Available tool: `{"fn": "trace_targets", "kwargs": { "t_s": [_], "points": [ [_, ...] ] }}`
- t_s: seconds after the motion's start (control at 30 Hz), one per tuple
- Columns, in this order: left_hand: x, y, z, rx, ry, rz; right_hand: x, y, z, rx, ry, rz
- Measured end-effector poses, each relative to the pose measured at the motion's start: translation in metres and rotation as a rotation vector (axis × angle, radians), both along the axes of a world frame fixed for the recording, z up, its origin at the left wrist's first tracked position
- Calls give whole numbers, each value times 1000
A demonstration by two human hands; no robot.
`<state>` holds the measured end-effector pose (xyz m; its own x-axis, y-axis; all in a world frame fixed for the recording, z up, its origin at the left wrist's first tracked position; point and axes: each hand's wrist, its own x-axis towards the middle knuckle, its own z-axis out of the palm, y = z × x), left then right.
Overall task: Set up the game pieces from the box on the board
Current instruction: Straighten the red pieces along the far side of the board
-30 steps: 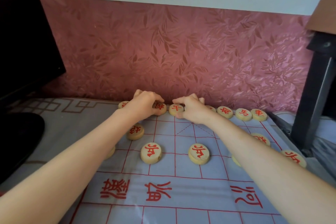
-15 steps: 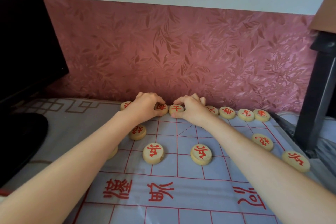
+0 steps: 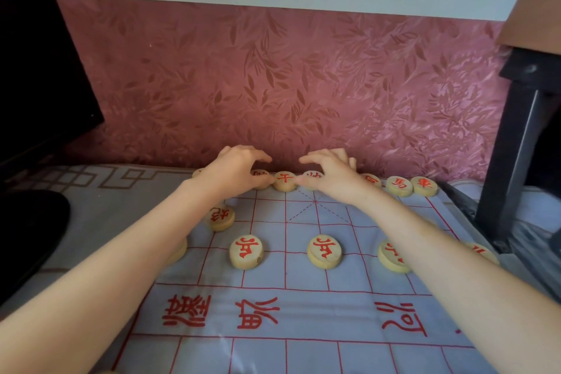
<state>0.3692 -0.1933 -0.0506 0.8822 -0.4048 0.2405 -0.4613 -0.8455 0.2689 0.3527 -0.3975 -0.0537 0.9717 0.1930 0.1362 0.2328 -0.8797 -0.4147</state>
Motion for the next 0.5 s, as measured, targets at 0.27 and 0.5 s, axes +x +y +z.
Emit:
{"fn": "trace_targets", "kwargs": {
  "t_s": [0.27,0.5],
  "points": [
    [0,-51,0,-56,23,-49,0,-63,1,8,75,-138],
    [5,-84,-5,-59,60,-76,4,-70,2,-131,168,-27]
  ]
}}
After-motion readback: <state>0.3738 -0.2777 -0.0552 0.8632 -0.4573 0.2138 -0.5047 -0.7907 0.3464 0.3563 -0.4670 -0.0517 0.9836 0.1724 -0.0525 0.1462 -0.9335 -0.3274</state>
